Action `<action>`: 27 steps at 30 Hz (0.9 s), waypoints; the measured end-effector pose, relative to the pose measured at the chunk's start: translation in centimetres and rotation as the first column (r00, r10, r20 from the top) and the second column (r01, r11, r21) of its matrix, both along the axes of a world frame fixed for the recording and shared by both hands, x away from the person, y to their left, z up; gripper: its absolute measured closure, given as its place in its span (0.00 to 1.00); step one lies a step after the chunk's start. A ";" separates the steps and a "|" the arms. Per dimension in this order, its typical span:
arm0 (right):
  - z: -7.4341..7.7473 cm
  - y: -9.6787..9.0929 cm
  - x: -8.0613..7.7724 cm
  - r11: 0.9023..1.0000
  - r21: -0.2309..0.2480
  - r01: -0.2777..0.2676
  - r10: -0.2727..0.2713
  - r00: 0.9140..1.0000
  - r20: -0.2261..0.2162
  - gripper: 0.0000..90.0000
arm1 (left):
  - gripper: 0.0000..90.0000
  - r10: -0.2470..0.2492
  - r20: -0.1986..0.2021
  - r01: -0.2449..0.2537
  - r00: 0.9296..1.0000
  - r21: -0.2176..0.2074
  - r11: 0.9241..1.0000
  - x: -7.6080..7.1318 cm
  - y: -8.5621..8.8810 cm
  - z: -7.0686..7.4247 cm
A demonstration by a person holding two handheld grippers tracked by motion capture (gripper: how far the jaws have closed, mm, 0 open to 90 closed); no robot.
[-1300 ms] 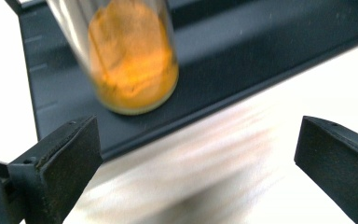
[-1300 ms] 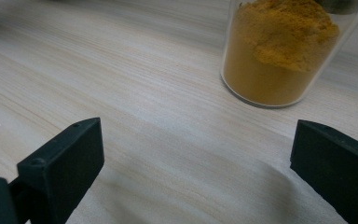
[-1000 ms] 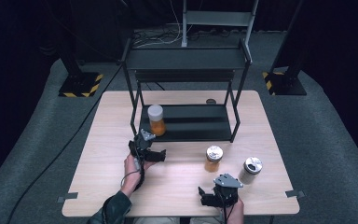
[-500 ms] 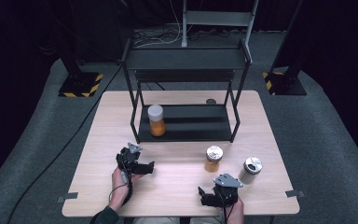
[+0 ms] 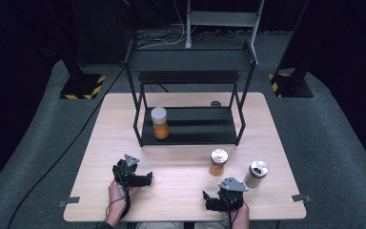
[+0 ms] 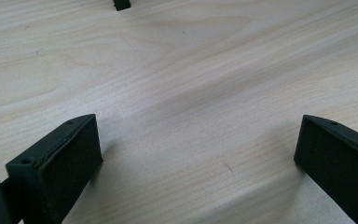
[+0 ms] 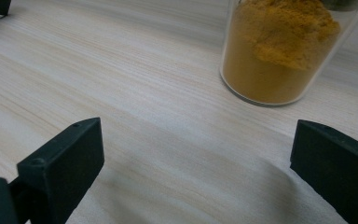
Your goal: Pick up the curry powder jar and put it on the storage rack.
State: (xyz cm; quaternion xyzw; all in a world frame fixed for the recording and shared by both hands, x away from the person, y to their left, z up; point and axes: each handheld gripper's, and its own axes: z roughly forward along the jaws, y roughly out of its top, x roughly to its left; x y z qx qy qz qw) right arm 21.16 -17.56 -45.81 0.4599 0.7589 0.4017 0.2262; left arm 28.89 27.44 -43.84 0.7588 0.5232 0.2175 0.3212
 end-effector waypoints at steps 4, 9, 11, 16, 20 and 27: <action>0.0 0.0 0.0 1.000 -0.001 0.000 0.000 1.000 -0.001 0.02 | 0.00 -0.002 0.006 0.002 1.000 0.001 1.000 -0.5 0.2 -0.1; 0.0 0.0 0.0 1.000 -0.002 0.000 0.000 1.000 -0.002 0.02 | 0.00 -0.022 0.009 0.022 1.000 -0.002 1.000 -0.5 0.6 -0.2; 0.0 0.1 0.0 1.000 -0.002 0.002 -0.002 1.000 -0.001 0.02 | 0.00 -0.034 0.009 0.034 0.999 -0.002 0.999 -0.4 0.8 -0.2; 0.1 0.0 0.1 1.000 -0.003 0.000 0.000 1.000 -0.007 0.02 | 0.00 -0.038 0.010 0.038 0.999 -0.001 0.999 -0.4 0.9 -0.2; 0.1 0.0 0.2 1.000 -0.003 -0.004 0.004 1.000 -0.012 0.02 | 0.00 -0.041 0.010 0.041 0.999 -0.001 0.999 -0.4 0.9 -0.2; 0.2 0.0 0.3 1.000 -0.002 0.002 -0.002 1.000 -0.015 0.02 | 0.00 -0.041 0.010 0.041 0.999 -0.002 0.999 -0.4 0.9 -0.2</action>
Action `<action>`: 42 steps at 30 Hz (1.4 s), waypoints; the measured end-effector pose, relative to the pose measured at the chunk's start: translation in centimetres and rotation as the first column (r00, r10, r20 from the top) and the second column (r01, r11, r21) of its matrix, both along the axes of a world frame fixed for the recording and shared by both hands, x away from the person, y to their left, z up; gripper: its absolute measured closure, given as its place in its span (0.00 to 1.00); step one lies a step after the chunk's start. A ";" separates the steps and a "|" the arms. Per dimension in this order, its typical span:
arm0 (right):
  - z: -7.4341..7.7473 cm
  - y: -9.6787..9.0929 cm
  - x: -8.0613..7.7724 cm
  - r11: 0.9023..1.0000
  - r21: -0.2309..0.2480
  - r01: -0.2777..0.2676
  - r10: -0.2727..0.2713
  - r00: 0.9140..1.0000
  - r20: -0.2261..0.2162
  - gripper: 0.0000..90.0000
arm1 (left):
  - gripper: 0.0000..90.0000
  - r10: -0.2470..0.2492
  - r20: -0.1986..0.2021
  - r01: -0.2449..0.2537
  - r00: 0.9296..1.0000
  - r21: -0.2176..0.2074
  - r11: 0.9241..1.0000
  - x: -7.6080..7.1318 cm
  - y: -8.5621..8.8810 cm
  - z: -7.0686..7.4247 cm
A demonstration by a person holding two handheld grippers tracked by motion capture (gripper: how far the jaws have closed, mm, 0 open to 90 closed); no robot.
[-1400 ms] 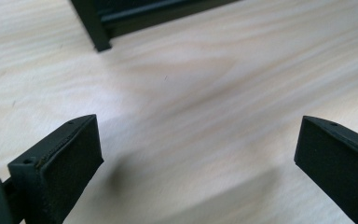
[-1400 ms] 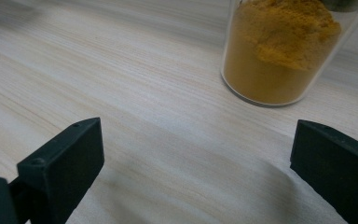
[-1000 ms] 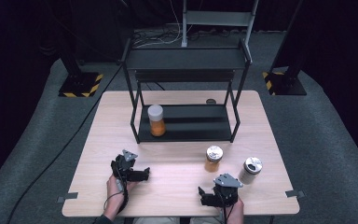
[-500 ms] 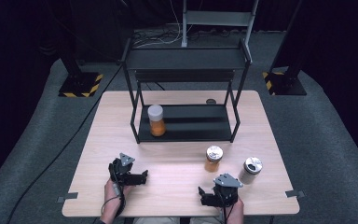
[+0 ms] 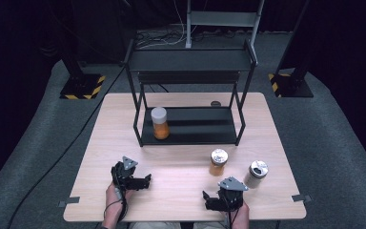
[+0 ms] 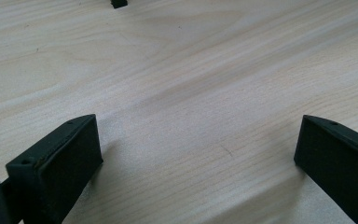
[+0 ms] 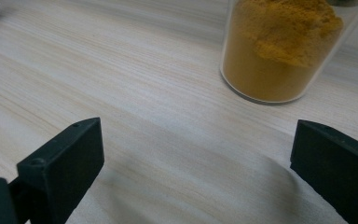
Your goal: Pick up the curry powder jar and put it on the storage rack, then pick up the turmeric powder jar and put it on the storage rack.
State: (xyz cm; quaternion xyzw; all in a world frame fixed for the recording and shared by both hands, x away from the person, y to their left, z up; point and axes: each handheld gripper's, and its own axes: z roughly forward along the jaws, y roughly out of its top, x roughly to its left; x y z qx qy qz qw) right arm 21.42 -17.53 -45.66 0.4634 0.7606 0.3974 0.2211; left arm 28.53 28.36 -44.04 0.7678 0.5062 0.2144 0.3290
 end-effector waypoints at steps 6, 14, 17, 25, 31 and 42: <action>0.0 0.0 0.0 1.000 -0.001 -0.001 0.001 1.000 -0.002 0.02 | 0.00 0.000 0.000 0.000 1.000 0.001 1.000 0.0 0.0 0.0; 0.0 0.0 0.1 1.000 0.000 0.005 -0.005 1.000 -0.006 0.02 | 0.01 -0.001 0.003 0.001 1.000 0.003 1.000 -0.1 0.0 0.0; 0.1 0.1 0.1 1.000 -0.002 0.006 -0.006 1.000 -0.007 0.02 | 0.01 -0.003 0.002 0.003 1.000 0.004 1.000 -0.1 0.0 0.0; 0.1 0.2 0.1 1.000 -0.007 0.007 -0.007 1.000 -0.006 0.02 | 0.01 -0.004 0.002 0.004 1.000 0.004 1.000 -0.1 0.0 0.0; 0.1 0.3 0.1 1.000 -0.010 0.011 -0.011 1.000 -0.011 0.02 | 0.01 -0.004 0.002 0.004 1.000 0.004 1.000 -0.1 0.0 0.0; 0.2 0.5 0.1 1.000 -0.021 0.016 -0.016 1.000 -0.008 0.02 | 0.01 -0.006 0.002 0.006 1.000 0.004 1.000 -0.1 0.0 0.0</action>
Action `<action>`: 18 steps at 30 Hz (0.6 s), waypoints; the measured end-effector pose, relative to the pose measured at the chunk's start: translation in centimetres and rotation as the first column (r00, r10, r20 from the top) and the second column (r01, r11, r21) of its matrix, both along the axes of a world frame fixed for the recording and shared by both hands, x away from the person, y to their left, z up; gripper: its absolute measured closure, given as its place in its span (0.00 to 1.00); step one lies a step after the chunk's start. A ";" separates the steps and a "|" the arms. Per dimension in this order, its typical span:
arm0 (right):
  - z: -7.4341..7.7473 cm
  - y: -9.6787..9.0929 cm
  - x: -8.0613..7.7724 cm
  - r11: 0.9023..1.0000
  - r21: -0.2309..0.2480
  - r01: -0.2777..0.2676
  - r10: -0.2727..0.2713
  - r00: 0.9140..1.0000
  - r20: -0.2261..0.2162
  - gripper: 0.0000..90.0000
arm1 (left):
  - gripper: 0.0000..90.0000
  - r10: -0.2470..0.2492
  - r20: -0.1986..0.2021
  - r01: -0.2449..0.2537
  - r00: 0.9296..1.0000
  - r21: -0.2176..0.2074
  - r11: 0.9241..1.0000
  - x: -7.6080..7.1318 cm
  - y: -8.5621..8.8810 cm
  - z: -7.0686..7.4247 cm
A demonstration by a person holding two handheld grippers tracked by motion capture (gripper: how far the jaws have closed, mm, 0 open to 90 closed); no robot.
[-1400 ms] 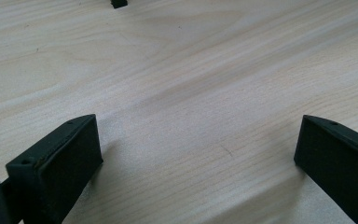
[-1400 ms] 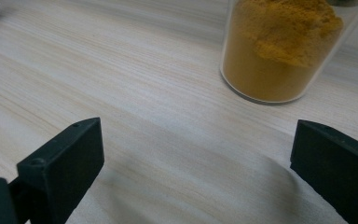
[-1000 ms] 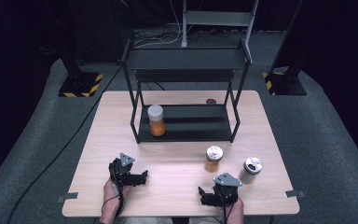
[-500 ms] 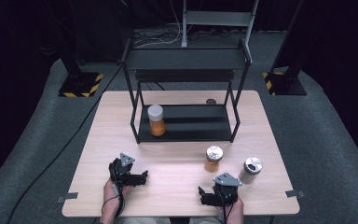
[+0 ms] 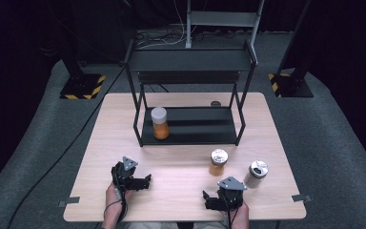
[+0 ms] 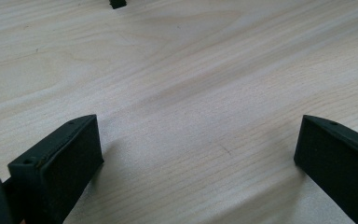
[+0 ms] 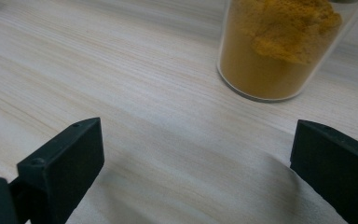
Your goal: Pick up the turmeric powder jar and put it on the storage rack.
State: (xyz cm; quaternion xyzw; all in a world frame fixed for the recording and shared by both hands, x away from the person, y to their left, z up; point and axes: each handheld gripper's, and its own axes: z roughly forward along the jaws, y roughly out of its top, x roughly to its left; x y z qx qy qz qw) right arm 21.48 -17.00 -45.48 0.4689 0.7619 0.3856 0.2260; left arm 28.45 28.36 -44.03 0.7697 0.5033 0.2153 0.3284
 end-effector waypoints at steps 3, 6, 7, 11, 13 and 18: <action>0.0 0.2 -0.1 1.000 -0.008 0.002 -0.002 1.000 0.004 0.02 | 0.01 -0.001 0.001 0.001 1.000 0.001 1.000 0.0 0.0 0.0; 0.1 0.3 0.1 1.000 -0.017 0.000 0.000 1.000 -0.005 0.02 | 0.01 0.001 -0.001 -0.001 1.000 -0.001 1.000 0.0 0.0 0.0; 0.3 0.5 0.3 1.000 -0.028 -0.002 0.002 1.000 -0.013 0.02 | 0.00 0.000 0.000 0.000 1.000 0.000 1.000 0.0 0.0 0.0; 0.4 0.9 0.3 0.999 -0.051 -0.003 0.002 1.000 -0.018 0.01 | 0.01 0.000 0.000 0.000 1.000 0.000 1.000 0.0 0.0 0.0; 0.4 0.9 0.4 0.999 -0.047 0.002 -0.003 1.000 -0.021 0.01 | 0.01 0.000 0.000 0.000 1.000 0.001 1.000 0.0 0.0 0.0; 0.5 1.1 0.2 0.998 -0.057 0.012 -0.013 1.000 -0.019 0.01 | 0.01 -0.001 0.002 0.001 1.000 0.002 1.000 0.0 0.0 0.0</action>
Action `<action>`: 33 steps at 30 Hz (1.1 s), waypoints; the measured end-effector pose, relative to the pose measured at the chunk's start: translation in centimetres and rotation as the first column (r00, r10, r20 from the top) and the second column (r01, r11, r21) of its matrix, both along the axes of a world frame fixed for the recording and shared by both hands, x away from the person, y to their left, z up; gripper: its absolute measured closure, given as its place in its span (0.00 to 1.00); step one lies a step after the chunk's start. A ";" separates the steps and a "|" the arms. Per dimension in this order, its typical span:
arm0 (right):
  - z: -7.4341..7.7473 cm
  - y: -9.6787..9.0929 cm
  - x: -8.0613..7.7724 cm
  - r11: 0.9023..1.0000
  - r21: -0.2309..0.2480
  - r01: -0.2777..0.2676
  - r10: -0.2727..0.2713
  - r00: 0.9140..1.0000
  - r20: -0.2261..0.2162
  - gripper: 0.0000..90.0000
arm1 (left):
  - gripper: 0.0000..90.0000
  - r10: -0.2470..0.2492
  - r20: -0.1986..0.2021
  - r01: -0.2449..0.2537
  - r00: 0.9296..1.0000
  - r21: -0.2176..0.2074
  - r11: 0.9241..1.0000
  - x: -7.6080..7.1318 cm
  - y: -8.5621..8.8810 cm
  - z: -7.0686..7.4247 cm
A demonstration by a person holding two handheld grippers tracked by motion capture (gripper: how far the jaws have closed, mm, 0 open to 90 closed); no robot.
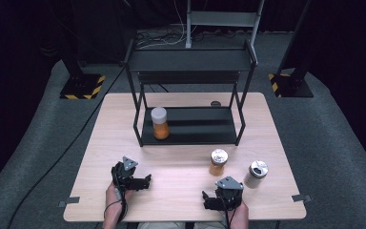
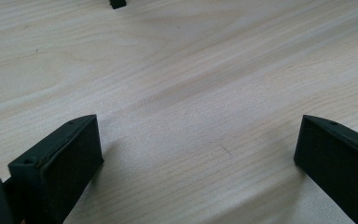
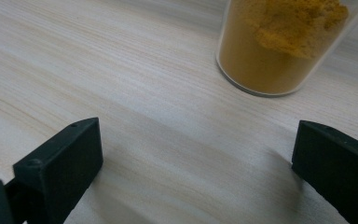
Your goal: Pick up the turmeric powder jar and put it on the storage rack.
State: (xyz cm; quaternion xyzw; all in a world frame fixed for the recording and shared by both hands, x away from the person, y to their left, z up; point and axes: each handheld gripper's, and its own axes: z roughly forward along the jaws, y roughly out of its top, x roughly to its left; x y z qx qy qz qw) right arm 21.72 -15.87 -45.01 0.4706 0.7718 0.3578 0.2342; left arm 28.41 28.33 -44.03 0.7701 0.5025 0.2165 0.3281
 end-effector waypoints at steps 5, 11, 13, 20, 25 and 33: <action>0.1 -0.1 0.1 1.000 0.004 0.000 0.000 1.000 -0.006 0.00 | 0.01 0.000 -0.001 0.000 1.000 -0.001 1.000 0.0 0.0 0.0; 0.4 0.0 0.3 1.000 -0.009 -0.007 0.007 1.000 -0.016 0.00 | 0.01 0.000 0.000 0.000 1.000 0.000 1.000 0.0 0.0 0.0; 0.5 0.1 0.3 1.000 -0.013 0.000 0.000 1.000 -0.013 0.00 | 0.01 0.000 0.001 0.000 1.000 0.001 1.000 0.0 0.0 0.0; 1.2 -0.3 0.7 1.000 -0.005 0.016 -0.016 1.000 0.001 0.00 | 0.01 0.000 -0.001 0.000 1.000 0.000 1.000 0.0 0.0 0.0; 1.9 -0.1 1.4 1.000 0.005 0.023 -0.024 0.999 0.030 0.00 | 0.01 0.000 0.000 0.000 1.000 0.001 1.000 0.0 0.0 0.0; 2.5 0.6 3.0 0.998 0.002 0.066 -0.066 0.996 0.066 0.00 | 0.01 0.000 0.001 0.000 1.000 0.001 1.000 0.0 0.0 0.0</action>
